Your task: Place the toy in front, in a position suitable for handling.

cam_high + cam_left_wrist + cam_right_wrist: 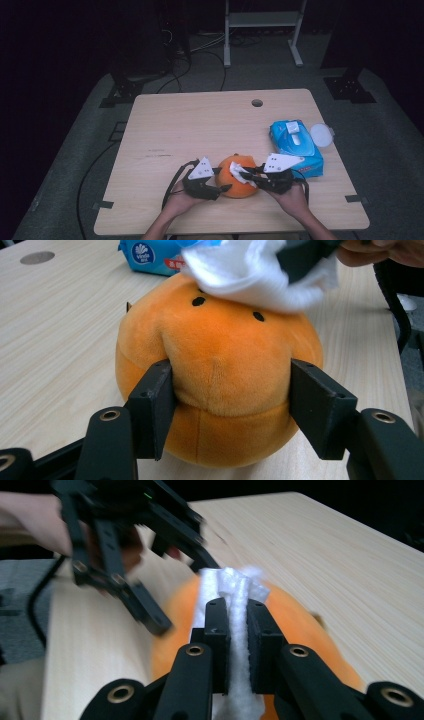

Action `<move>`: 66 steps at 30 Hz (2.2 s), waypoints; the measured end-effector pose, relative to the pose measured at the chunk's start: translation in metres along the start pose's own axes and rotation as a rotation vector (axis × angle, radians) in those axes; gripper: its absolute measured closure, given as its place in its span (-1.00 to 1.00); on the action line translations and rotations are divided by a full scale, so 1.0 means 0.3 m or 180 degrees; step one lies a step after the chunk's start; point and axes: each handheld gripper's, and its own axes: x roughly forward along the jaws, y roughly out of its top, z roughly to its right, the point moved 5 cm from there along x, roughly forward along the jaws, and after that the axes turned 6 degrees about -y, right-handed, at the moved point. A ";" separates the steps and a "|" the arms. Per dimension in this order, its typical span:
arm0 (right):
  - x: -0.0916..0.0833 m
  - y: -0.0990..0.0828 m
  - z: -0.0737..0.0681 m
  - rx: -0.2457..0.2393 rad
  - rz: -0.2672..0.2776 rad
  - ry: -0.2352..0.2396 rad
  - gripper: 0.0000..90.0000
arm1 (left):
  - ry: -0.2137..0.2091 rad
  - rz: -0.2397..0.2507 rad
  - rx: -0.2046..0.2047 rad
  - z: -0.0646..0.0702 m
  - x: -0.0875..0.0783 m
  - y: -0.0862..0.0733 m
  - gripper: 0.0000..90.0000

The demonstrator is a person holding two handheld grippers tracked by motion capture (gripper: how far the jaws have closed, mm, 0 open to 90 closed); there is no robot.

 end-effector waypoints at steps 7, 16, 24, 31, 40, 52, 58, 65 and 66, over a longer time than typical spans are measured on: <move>-0.051 -0.101 0.018 0.0042 -0.0197 -0.0126 0.80 | 0.0006 0.0097 -0.0106 -0.009 0.001 0.011 -0.21; -0.015 -0.035 -0.079 -0.0172 -0.0120 0.0079 0.80 | 0.0054 0.0023 0.0129 0.022 0.021 0.020 -0.14; -0.007 -0.003 0.009 -0.0092 -0.0018 -0.0145 0.80 | 0.0001 -0.0037 0.0118 0.009 0.007 -0.001 -0.14; -0.045 -0.095 0.039 0.0053 -0.0173 -0.0217 0.80 | -0.0196 0.0279 -0.0312 -0.010 -0.010 0.024 -0.58; -0.025 -0.070 -0.068 -0.0168 -0.0177 0.0076 0.79 | 0.0015 0.0088 -0.0148 -0.022 -0.003 0.002 -0.30; -0.051 -0.129 0.095 0.0330 -0.0187 -0.0150 0.79 | -0.0052 0.0023 0.0116 -0.009 -0.004 -0.010 -0.20; 0.024 -0.080 0.163 0.0413 -0.0097 -0.0257 0.79 | -0.0107 0.0000 0.0262 0.002 -0.006 -0.015 -0.19; 0.033 -0.080 0.170 0.0427 -0.0172 -0.0229 0.79 | -0.0091 0.0037 0.0154 -0.010 -0.012 -0.016 -0.26; 0.022 -0.088 0.164 0.0414 -0.0176 -0.0224 0.79 | -0.0086 0.0046 0.0134 -0.014 -0.012 -0.015 -0.28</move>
